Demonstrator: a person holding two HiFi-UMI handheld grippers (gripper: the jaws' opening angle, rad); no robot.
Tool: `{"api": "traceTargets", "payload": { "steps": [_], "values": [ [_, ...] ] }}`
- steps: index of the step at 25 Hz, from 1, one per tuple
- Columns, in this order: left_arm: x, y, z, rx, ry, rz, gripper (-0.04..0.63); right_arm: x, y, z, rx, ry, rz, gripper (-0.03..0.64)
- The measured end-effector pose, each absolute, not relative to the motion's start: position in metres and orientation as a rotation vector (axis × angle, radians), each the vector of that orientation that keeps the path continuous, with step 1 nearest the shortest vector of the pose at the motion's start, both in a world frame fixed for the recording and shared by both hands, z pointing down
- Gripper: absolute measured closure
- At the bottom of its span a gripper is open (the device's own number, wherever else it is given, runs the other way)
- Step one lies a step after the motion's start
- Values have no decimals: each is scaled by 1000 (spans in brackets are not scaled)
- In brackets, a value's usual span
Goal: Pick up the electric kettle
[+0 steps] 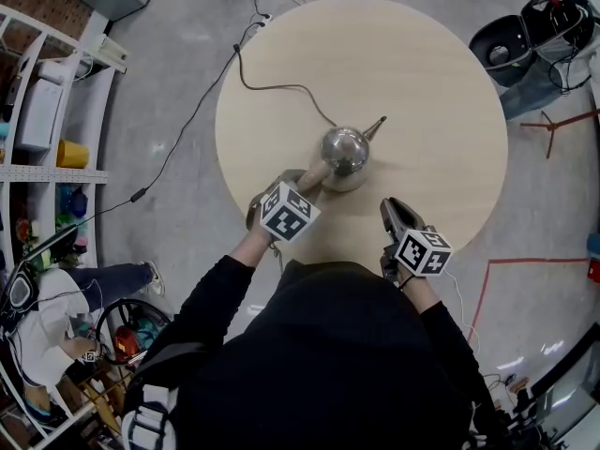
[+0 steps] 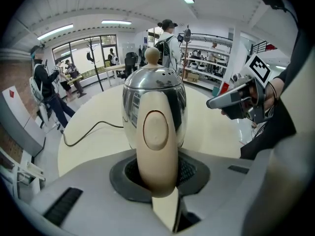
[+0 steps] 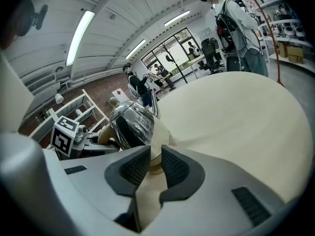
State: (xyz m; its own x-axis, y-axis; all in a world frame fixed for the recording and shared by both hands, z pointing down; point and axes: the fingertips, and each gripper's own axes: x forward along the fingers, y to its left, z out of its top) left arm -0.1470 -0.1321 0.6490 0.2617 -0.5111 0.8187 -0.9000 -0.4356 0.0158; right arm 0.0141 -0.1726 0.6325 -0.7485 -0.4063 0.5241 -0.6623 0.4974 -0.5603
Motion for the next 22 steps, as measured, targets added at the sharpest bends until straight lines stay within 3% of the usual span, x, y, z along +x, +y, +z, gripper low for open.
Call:
{"api": "traceTargets", "payload": {
  "steps": [22],
  "values": [
    [-171,-192,546,2234,-1463,828,511,-20,-233,593,914,-2513,1038,545]
  ]
}}
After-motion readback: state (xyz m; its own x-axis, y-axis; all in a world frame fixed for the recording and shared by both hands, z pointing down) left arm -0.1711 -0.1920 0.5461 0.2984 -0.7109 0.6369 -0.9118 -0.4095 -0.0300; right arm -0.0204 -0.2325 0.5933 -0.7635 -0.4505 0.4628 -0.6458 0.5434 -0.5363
